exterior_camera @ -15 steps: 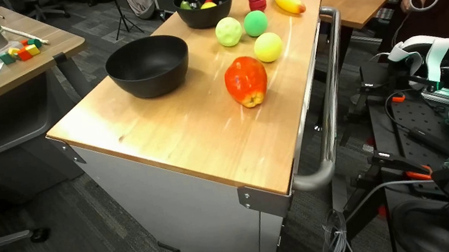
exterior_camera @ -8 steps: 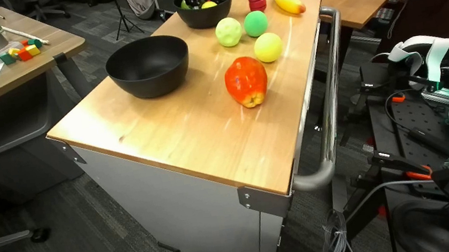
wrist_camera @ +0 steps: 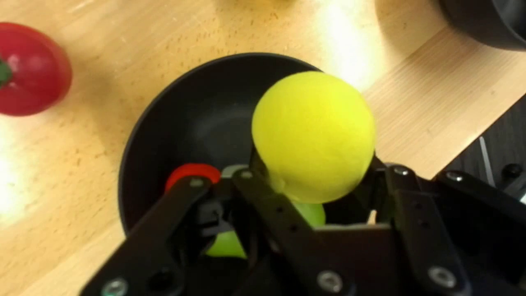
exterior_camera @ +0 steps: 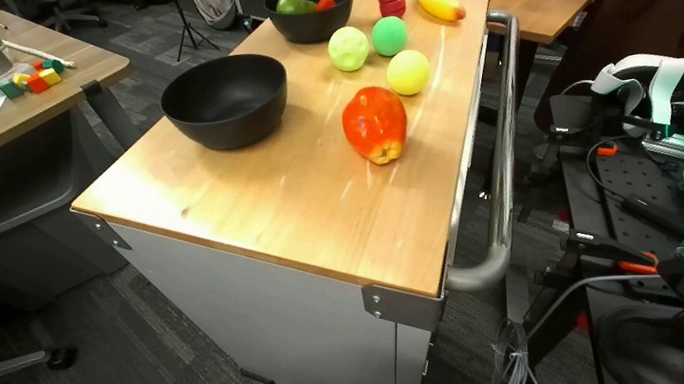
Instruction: Remove all the fruit toys from the bowls starting with the one on the left
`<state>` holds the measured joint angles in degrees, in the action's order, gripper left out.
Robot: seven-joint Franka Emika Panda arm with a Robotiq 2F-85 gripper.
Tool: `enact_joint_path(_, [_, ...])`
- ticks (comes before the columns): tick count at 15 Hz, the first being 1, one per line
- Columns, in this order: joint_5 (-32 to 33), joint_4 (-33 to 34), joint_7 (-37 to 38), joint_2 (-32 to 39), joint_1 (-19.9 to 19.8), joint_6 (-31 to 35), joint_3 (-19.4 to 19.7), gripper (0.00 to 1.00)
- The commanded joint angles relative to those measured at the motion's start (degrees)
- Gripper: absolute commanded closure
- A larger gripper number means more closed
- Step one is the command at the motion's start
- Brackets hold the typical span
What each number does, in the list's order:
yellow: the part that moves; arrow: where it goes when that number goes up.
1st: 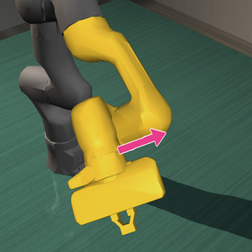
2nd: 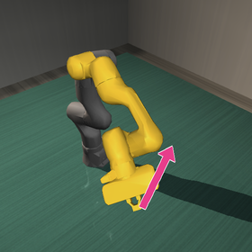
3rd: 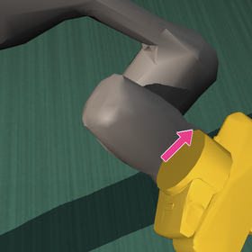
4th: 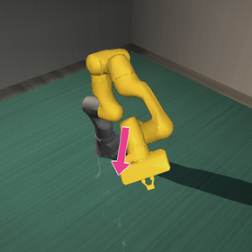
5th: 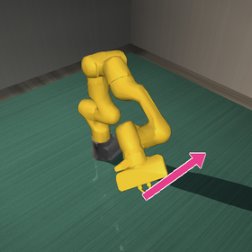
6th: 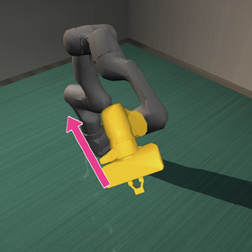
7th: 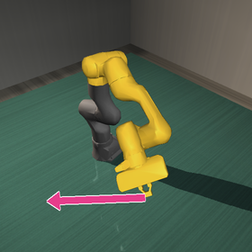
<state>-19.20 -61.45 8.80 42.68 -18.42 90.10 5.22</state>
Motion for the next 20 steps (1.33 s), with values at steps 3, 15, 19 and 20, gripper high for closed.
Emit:
enact_joint_path(3, [7.7,-13.4,-6.4,-16.6,2.9,2.6,0.7,0.77])
enact_joint_path(15, [9.6,-40.8,-17.0,-28.5,6.8,16.8,0.2,0.77])
enact_joint_path(19, [15.6,-48.6,-14.9,-29.9,8.3,27.3,1.4,0.77])
enact_joint_path(20, [17.3,-50.5,-14.3,-30.3,8.4,30.6,1.7,0.77])
